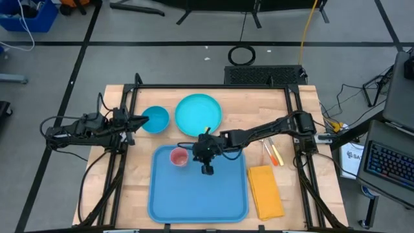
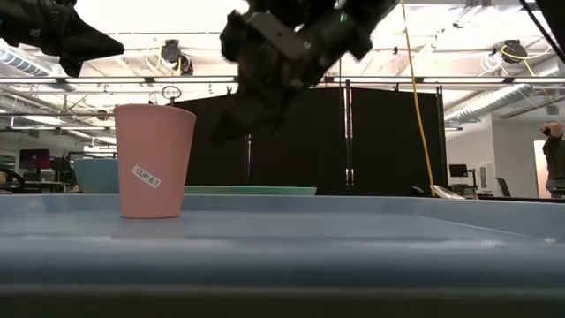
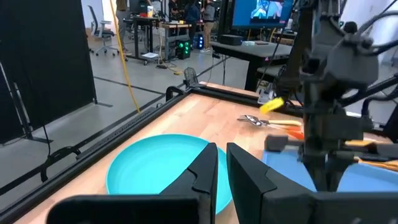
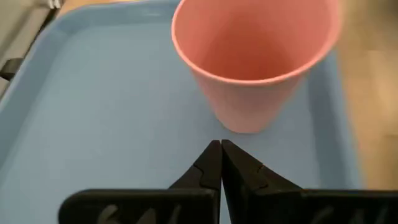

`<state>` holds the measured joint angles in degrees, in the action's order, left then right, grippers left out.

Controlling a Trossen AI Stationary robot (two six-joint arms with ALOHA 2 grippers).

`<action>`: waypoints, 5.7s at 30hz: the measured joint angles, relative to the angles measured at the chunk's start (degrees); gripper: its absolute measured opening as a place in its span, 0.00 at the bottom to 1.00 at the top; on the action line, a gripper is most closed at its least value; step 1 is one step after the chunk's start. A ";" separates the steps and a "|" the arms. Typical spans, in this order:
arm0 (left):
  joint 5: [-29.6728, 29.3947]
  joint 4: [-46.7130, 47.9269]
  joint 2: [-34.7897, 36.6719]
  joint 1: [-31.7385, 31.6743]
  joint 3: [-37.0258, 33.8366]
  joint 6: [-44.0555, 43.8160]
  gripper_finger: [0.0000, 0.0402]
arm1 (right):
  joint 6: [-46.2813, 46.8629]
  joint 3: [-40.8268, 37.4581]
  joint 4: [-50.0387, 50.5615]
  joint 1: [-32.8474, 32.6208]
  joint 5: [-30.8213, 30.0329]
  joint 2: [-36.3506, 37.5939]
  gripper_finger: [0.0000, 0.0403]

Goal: Set up tray
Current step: Put the cup on the serving tray, then put the plate on the serving tray

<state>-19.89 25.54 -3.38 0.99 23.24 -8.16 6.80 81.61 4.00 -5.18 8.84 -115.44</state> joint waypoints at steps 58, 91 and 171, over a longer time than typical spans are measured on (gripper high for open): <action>0.74 0.21 0.02 0.33 -0.20 -0.98 0.09 | 3.87 0.52 -24.72 1.80 6.03 -13.82 0.00; 0.41 0.26 0.01 0.33 -0.22 -0.83 0.09 | 4.53 0.50 -34.56 2.57 4.73 -13.77 0.00; 0.41 0.42 0.00 0.31 -0.27 -0.85 0.09 | -10.20 0.50 10.56 12.00 -13.53 -4.50 0.14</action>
<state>-19.49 25.96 -3.38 1.30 22.98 -9.02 -3.39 82.11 14.56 6.82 -4.70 -119.94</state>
